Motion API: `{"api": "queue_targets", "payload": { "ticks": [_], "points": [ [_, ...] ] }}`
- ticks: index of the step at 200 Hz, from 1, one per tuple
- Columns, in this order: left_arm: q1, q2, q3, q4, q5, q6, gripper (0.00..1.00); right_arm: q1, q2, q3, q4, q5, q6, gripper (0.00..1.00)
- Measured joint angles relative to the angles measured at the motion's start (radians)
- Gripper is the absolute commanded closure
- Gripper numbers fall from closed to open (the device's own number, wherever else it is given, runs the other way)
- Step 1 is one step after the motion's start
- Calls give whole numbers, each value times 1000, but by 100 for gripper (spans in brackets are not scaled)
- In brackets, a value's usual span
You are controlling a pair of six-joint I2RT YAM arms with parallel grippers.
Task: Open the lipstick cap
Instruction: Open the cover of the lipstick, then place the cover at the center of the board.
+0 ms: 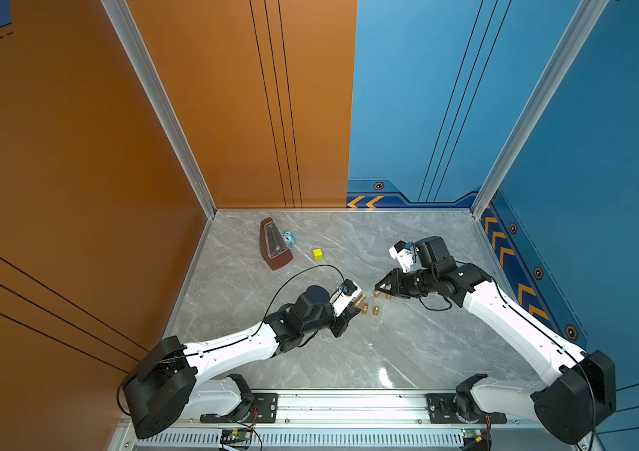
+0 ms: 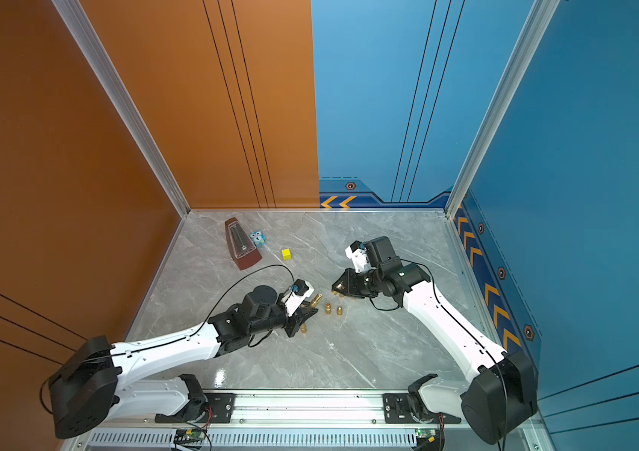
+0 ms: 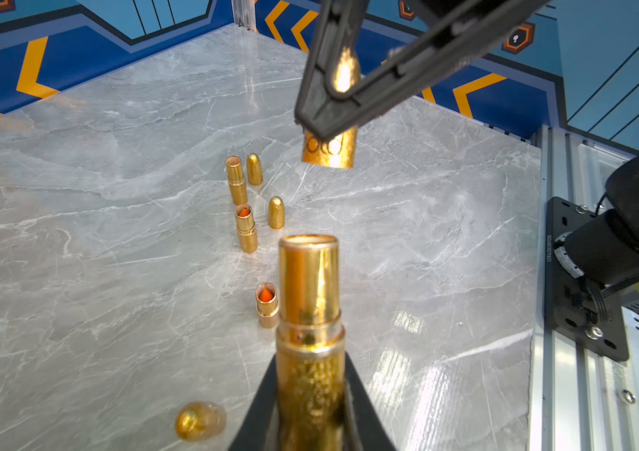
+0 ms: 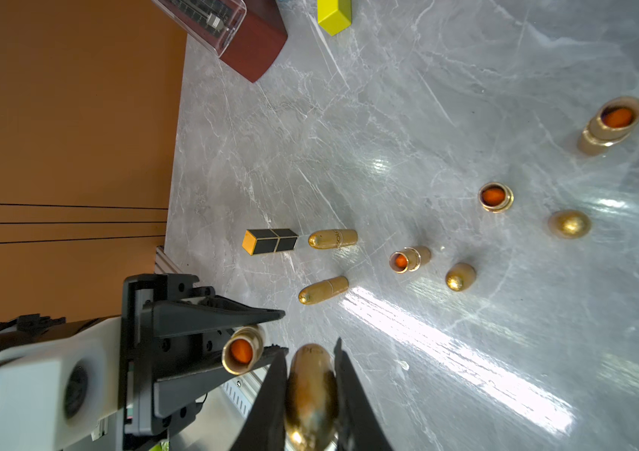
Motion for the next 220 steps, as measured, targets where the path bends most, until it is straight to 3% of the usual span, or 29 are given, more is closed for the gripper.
{"api": "queue_targets", "payload": {
  "ticks": [36, 100, 149, 220],
  "points": [
    [0, -40, -11, 0, 0, 0, 100, 24, -49, -73, -61, 170, -19, 82],
    [-32, -24, -17, -4, -2, -1, 100, 164, -130, -293, -89, 498, 18, 81],
    [-53, 7, -17, -8, -20, 0, 100, 204, -123, -417, 5, 600, 68, 81],
    [-57, 7, -17, -8, -39, 0, 100, 217, -46, -483, 169, 651, 83, 81]
  ]
}}
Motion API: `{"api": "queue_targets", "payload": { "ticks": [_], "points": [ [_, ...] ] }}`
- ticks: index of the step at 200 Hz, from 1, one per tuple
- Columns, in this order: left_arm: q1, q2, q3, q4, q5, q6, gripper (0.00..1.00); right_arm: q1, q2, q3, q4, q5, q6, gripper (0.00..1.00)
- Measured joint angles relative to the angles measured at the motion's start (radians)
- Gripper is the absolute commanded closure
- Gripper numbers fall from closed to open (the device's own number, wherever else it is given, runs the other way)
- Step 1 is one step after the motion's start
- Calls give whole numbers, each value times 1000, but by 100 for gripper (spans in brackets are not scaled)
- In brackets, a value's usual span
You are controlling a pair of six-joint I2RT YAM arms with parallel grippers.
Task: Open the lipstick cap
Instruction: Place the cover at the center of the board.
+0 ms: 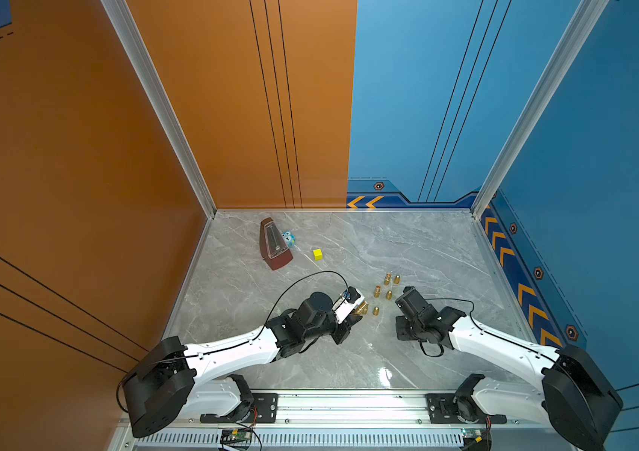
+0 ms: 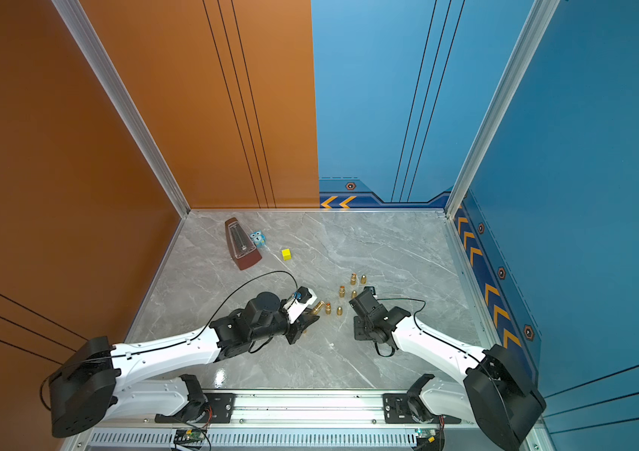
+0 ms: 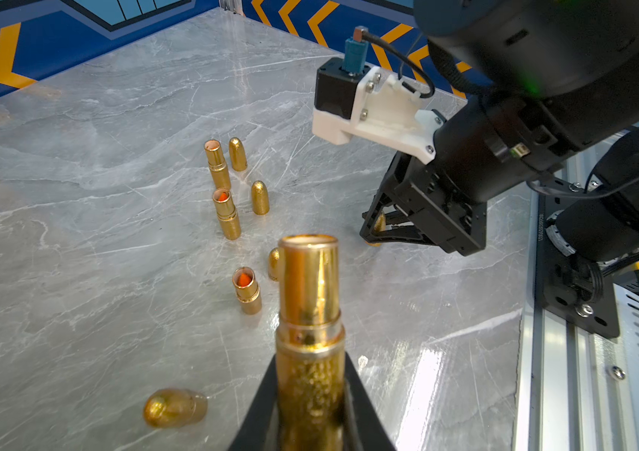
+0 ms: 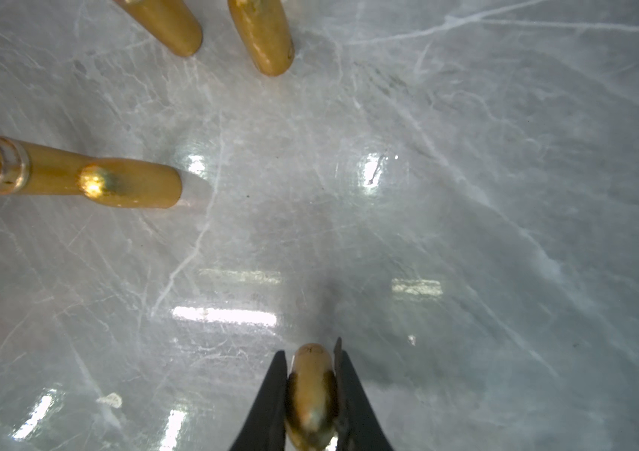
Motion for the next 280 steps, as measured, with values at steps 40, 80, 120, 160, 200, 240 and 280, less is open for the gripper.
{"api": "queue_targets", "payload": {
  "ticks": [40, 80, 120, 160, 200, 240, 280],
  "points": [
    [0, 0, 0, 0, -7, 0, 100, 9, 36, -19, 62, 2, 0, 81],
    [0, 0, 0, 0, -10, 0, 100, 27, 54, -24, 99, 21, 0, 79],
    [0, 0, 0, 0, -14, 0, 100, 58, 57, -36, 122, 32, 0, 76],
    [0, -5, 0, -1, -18, 0, 100, 64, 74, -41, 123, 35, 8, 71],
    [0, -27, -1, 0, -29, 0, 100, 67, 76, -42, 123, 46, 20, 60],
    [0, -29, -1, 0, -34, 0, 100, 69, 66, -31, 94, 50, 22, 48],
    [0, -29, -1, 2, -34, 1, 100, 57, -44, 34, 11, 39, 21, 39]
  ]
}}
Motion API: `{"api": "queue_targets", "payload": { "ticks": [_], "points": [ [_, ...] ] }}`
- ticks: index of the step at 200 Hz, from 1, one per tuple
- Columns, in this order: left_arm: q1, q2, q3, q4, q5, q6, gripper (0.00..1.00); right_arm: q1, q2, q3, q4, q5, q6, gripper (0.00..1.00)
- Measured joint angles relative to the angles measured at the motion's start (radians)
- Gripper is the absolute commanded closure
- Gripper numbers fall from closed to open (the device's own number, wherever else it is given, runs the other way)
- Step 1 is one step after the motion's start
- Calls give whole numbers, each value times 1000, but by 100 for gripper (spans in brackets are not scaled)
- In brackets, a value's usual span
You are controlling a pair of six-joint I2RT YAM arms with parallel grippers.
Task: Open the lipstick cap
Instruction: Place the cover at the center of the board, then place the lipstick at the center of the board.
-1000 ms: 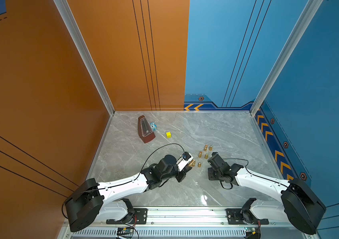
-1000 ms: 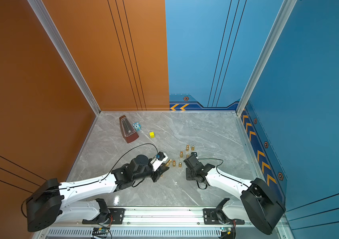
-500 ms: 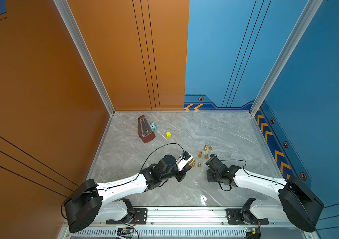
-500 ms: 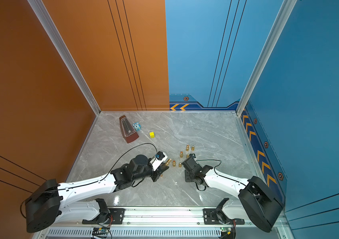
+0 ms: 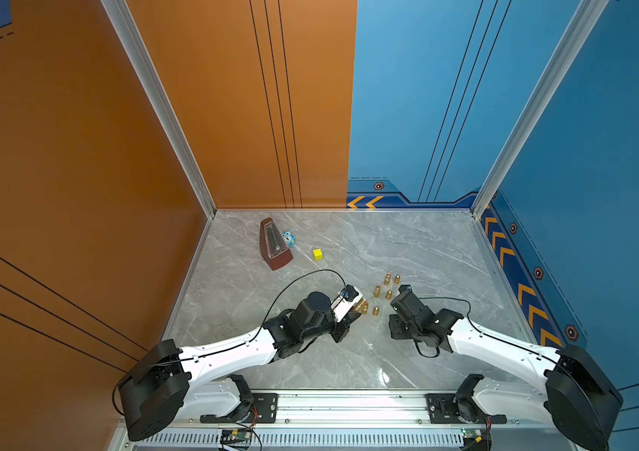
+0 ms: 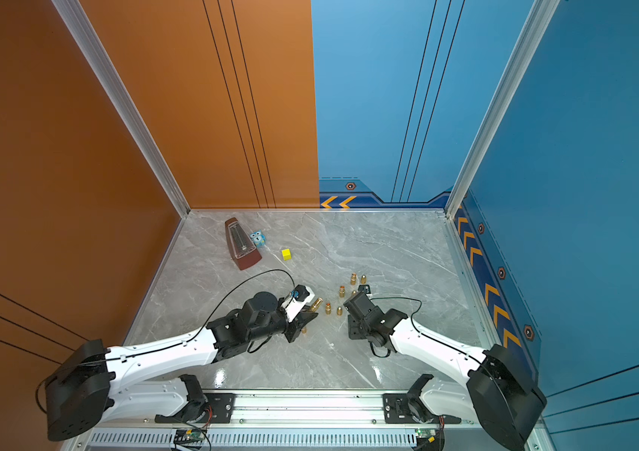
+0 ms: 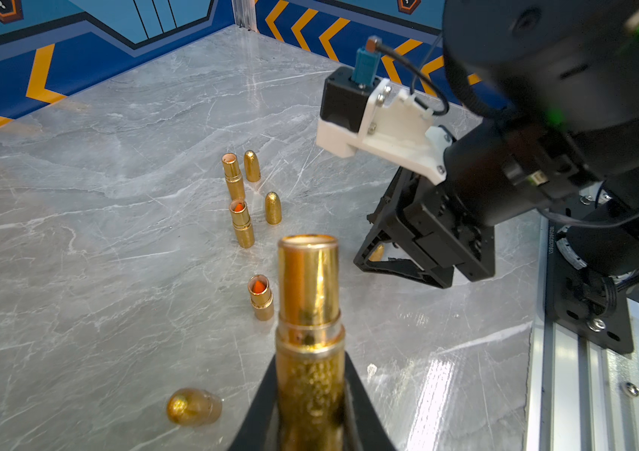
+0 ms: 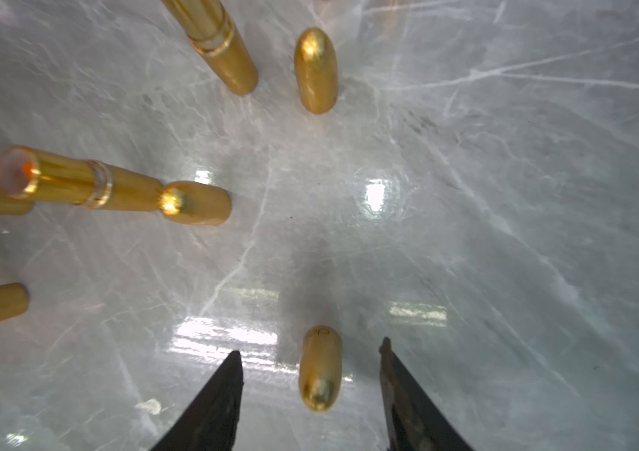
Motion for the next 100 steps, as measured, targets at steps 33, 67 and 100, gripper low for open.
{"api": "queue_targets", "payload": {
  "ticks": [33, 67, 100],
  "points": [
    [0, 10, 0, 19, 0, 0, 100, -95, -105, 69, -50, -108, -23, 36],
    [0, 20, 0, 34, -11, 0, 100, -182, -163, 138, -85, -334, -45, 34],
    [0, 28, 0, 47, -15, 0, 100, -192, -166, 212, -90, -549, -60, 33]
  ]
}}
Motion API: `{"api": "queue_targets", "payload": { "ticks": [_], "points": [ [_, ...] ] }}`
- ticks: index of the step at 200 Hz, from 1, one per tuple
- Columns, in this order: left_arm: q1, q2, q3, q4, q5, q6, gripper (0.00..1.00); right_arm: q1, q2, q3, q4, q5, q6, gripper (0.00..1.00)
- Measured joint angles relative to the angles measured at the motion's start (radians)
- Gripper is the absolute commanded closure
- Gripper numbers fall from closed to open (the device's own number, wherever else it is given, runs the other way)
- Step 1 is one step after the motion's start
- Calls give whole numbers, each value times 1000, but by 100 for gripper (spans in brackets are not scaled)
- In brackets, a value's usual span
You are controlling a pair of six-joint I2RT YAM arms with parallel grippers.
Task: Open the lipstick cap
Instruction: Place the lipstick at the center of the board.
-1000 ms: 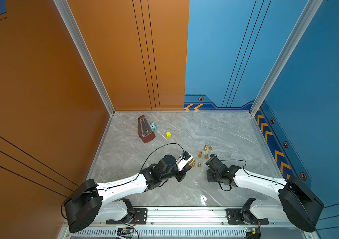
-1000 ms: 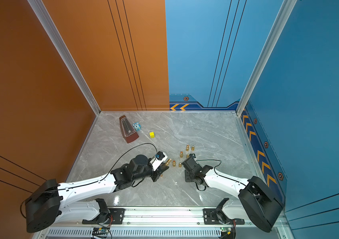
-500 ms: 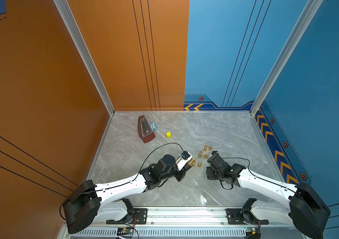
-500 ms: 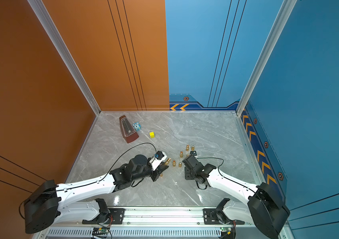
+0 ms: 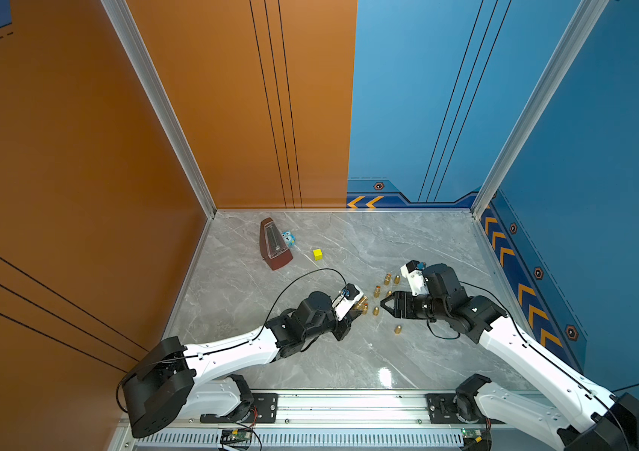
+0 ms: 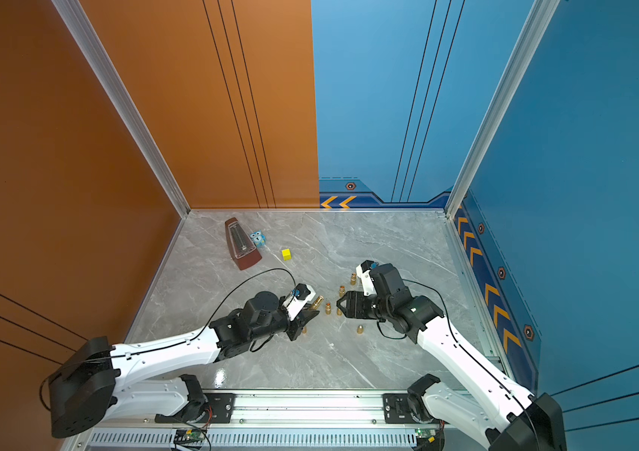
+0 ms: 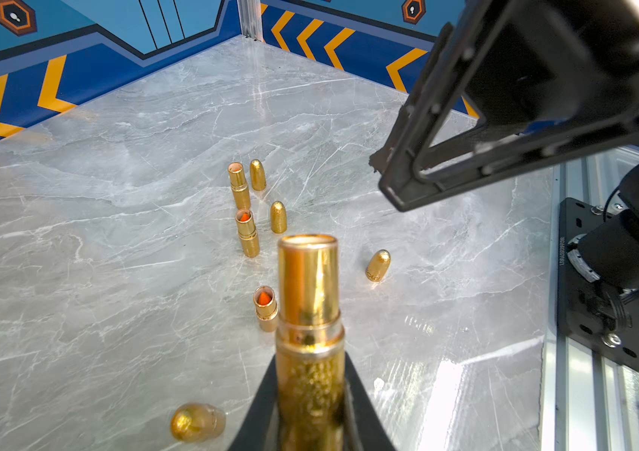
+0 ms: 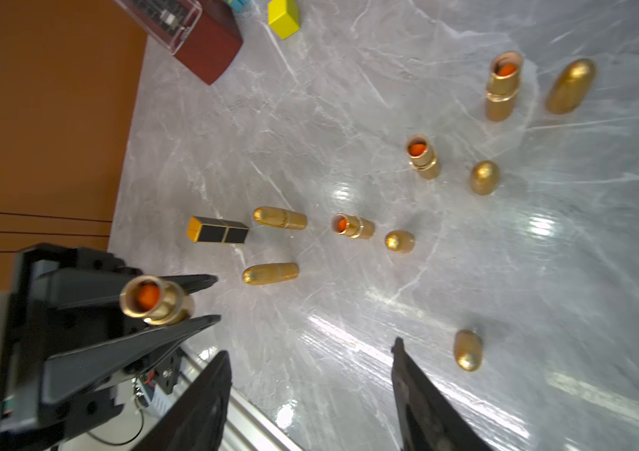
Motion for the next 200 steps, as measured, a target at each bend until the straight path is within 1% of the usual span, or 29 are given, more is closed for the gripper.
{"api": "queue_targets", "payload": {
  "ticks": [30, 65, 100, 115, 155, 200],
  "points": [
    [0, 8, 5, 7, 0, 0, 100, 1, 9, 28, 34, -119, 5, 36],
    [0, 11, 14, 15, 1, 0, 100, 18, 83, 40, 96, -182, 34, 41],
    [0, 23, 21, 18, 2, 0, 100, 65, 140, 52, 140, -201, 55, 48],
    [-2, 30, 25, 18, 3, 0, 100, 80, 159, 61, 160, -201, 63, 53],
    [-7, 34, 27, 18, 10, 0, 100, 97, 212, 73, 195, -200, 73, 64],
    [-7, 34, 27, 18, 8, 0, 100, 110, 241, 74, 201, -196, 70, 73]
  ]
}}
